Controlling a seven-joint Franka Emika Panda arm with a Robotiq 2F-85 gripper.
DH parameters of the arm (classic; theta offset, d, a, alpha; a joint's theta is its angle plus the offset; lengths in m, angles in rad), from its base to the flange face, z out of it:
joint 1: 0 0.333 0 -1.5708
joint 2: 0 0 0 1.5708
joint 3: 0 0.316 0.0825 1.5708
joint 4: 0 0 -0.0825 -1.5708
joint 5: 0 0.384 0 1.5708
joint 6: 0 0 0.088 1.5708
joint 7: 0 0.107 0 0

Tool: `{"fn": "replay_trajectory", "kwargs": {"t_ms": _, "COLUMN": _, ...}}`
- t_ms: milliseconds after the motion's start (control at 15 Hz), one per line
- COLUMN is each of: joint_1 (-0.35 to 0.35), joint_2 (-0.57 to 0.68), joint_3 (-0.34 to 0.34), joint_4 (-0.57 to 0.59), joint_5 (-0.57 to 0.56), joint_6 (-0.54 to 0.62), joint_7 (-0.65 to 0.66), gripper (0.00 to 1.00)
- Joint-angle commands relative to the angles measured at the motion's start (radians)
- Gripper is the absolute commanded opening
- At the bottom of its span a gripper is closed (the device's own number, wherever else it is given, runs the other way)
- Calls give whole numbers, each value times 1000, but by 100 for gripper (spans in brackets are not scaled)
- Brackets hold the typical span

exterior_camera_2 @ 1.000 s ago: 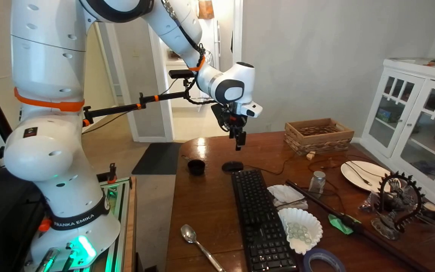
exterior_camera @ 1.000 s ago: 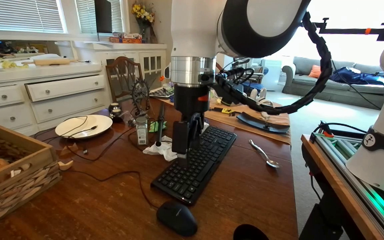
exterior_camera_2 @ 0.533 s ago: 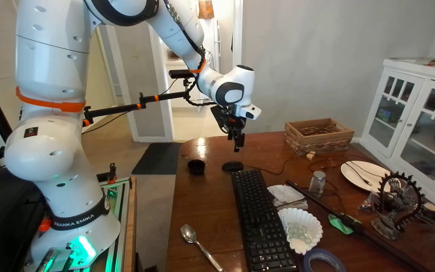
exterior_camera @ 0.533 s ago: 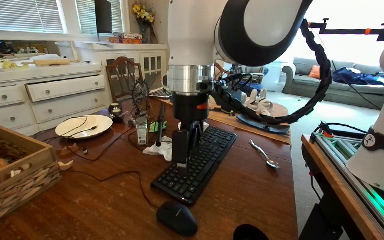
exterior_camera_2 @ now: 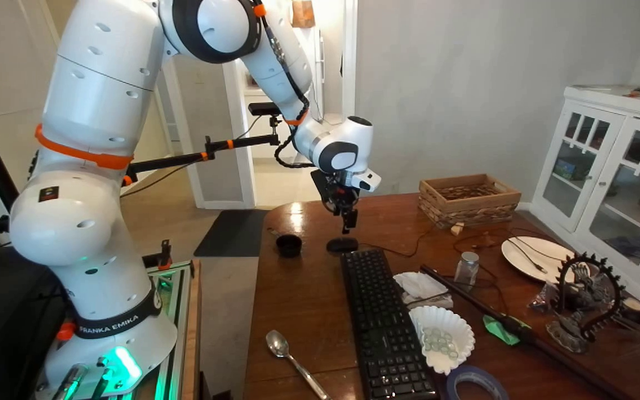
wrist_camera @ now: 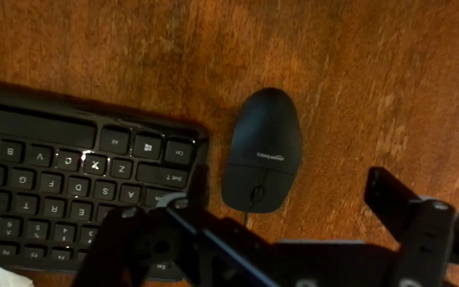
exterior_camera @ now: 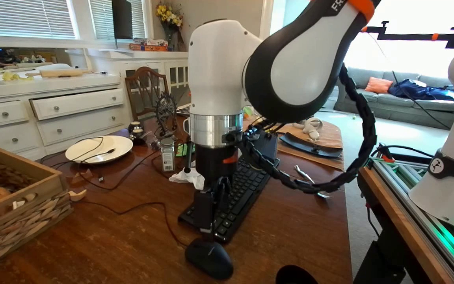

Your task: Move the mouse slightly to the left and back

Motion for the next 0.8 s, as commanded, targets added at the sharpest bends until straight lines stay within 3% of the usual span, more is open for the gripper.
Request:
{"fn": "replay_trajectory", "kwargs": {"t_ms": 0, "joint_1": 22, "joint_2": 66, "joint_3": -8, "joint_4": 38, "joint_5": 6, "joint_6": 68, "joint_7": 4, "gripper": 100}}
{"fn": "replay_trajectory", "kwargs": {"t_ms": 733, "joint_1": 48, "joint_2": 152, "joint_3": -15, "joint_4": 86, "joint_5": 9, "joint_6": 81, "joint_7": 19, "gripper": 100}}
